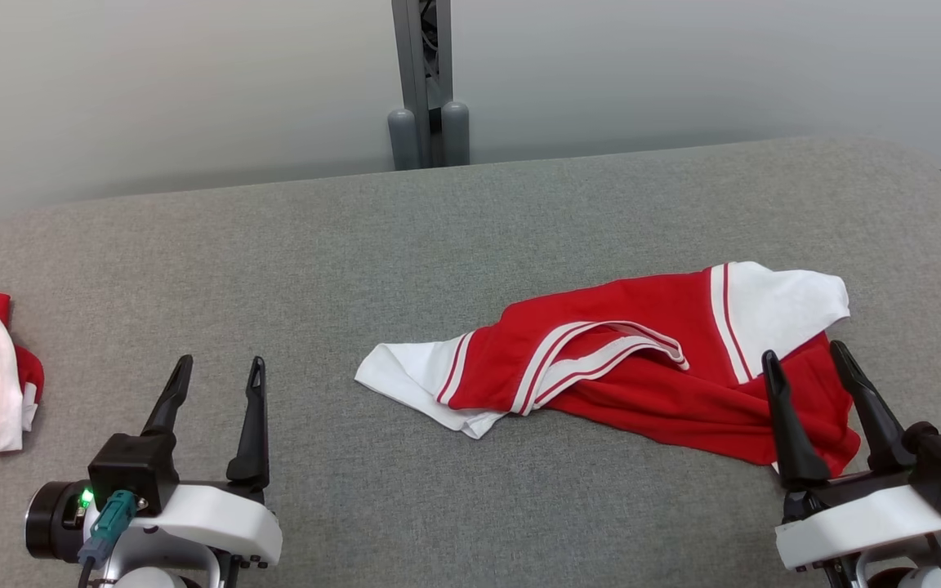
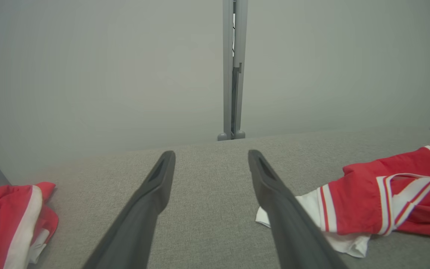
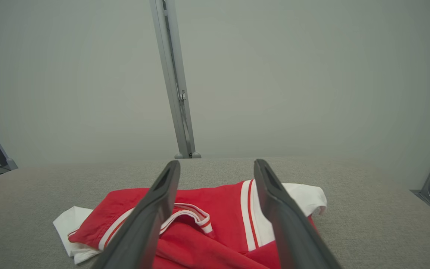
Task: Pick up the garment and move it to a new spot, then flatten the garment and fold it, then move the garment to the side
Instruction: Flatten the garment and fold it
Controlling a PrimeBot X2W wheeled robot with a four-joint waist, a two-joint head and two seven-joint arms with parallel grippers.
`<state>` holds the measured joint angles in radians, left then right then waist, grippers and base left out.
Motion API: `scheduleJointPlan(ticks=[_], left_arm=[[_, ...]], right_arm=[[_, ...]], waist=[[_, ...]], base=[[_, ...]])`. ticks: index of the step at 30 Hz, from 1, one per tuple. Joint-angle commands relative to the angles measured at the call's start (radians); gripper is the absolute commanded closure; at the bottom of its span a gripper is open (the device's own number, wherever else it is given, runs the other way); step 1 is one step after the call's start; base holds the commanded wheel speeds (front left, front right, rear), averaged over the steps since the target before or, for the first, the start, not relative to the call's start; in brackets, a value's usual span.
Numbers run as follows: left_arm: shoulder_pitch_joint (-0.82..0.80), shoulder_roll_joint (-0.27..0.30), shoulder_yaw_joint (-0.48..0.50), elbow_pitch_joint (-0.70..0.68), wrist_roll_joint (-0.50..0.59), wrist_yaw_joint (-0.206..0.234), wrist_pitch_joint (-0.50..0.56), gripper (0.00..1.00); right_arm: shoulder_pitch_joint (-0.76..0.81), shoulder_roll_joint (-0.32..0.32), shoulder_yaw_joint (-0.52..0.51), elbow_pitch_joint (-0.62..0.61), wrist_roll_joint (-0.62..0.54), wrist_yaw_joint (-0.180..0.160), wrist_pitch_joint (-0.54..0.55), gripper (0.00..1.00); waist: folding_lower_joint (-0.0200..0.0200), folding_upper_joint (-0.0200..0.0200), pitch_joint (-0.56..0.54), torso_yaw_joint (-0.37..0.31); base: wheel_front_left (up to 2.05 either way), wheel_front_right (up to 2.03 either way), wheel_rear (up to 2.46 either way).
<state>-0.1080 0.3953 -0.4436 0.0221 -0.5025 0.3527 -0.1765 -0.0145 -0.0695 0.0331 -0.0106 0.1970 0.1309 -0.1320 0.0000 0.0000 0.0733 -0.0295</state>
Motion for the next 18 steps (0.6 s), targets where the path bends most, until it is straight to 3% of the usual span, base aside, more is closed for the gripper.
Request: scheduleJointPlan(ticks=[1,11,18], left_arm=[[-0.003,0.007,0.002,0.003,-0.004,0.001,-0.004,0.00],[-0.032,0.007,-0.020,0.012,0.009,-0.014,0.000,0.00],[-0.101,-0.024,-0.100,0.073,-0.013,-0.091,0.092,0.00]], right_arm=[[-0.002,-0.001,-0.004,0.001,-0.001,0.000,0.004,0.00],[-0.016,0.001,0.007,0.007,-0.002,0.000,0.004,0.00],[-0.039,0.001,0.017,0.007,0.000,0.000,0.003,0.00]], waist=[[0.0000,0.0000,0.000,0.000],[0.0000,0.0000,0.006,-0.014],[0.0000,0.0000,0.050,-0.043]], base=[[0.00,0.00,0.00],[0.00,0.00,0.00],[0.00,0.00,0.00]])
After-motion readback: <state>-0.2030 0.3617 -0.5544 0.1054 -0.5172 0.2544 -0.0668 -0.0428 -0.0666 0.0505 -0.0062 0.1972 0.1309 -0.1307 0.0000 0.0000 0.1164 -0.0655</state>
